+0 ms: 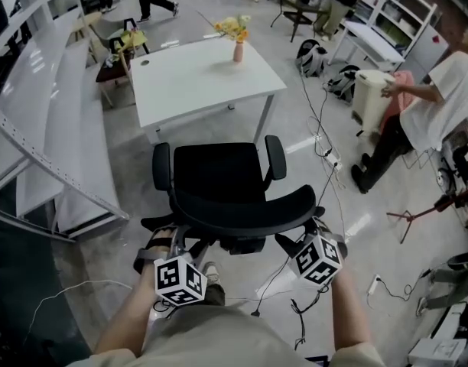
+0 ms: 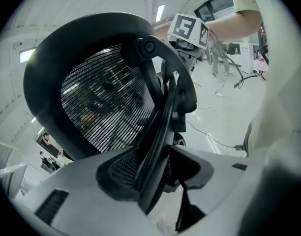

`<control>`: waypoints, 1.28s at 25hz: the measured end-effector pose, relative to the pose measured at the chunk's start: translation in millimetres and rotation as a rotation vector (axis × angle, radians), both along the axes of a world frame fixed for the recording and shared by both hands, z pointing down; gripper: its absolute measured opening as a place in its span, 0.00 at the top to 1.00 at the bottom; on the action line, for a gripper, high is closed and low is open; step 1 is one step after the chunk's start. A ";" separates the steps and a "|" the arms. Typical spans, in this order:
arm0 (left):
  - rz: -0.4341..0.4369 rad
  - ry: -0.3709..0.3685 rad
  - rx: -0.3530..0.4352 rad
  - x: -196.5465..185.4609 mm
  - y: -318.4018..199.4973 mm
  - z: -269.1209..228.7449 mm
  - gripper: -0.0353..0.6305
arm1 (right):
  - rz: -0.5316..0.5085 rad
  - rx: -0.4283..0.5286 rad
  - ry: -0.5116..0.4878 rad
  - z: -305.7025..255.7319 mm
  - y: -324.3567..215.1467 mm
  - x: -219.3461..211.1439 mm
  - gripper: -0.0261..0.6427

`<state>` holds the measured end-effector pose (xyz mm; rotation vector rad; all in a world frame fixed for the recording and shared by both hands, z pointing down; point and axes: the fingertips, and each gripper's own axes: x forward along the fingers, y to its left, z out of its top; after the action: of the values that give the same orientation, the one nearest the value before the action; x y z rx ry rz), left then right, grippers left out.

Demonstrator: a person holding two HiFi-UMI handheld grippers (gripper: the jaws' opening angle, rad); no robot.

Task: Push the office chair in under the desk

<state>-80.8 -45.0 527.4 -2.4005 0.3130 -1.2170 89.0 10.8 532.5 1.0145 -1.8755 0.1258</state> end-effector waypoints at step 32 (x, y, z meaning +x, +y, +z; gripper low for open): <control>0.039 0.024 0.009 30.6 -54.0 -3.8 0.66 | -0.046 -0.242 0.000 4.9 -52.1 34.7 0.70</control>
<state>-50.2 -99.0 523.6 -2.4032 0.2772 -1.1683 123.7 -41.3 537.4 0.8049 -1.8316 0.3174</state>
